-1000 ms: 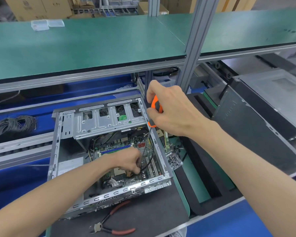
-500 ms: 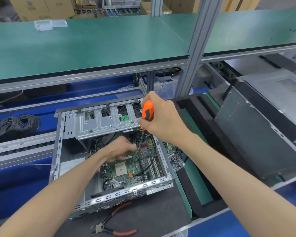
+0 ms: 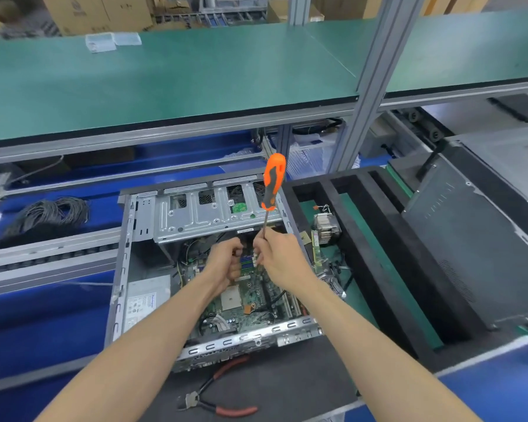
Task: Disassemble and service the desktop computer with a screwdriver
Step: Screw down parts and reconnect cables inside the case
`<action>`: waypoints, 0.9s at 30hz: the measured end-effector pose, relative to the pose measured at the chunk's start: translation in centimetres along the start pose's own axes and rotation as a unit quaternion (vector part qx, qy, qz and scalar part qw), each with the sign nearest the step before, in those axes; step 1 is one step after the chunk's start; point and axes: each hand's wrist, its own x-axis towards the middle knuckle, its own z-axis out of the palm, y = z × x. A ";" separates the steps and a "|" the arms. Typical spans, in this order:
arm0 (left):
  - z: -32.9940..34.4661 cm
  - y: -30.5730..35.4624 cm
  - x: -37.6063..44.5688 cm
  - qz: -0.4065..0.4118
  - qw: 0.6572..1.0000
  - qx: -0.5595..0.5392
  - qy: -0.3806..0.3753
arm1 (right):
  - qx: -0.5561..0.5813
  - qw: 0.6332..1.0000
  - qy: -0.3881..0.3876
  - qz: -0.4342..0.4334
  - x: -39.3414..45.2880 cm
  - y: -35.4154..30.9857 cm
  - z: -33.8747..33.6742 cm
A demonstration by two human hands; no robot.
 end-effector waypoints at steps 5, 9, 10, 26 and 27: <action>-0.7 0.2 0.4 0.110 0.938 0.321 0.074 | -0.018 1.000 0.006 -0.020 0.8 0.7 -1.2; -0.3 -0.6 0.3 0.141 0.833 0.534 -0.002 | -0.021 0.999 0.018 -0.026 0.6 1.5 -0.9; -0.3 -0.8 0.4 0.140 0.808 0.572 -0.016 | -0.025 0.999 0.020 -0.026 0.5 1.5 -0.8; 0.2 -2.4 0.2 0.222 0.593 0.763 -0.131 | -0.042 0.998 0.013 -0.040 0.4 1.6 -0.7; 0.2 -2.5 0.1 0.222 0.586 0.767 -0.137 | -0.043 0.998 0.012 -0.041 0.4 1.6 -0.7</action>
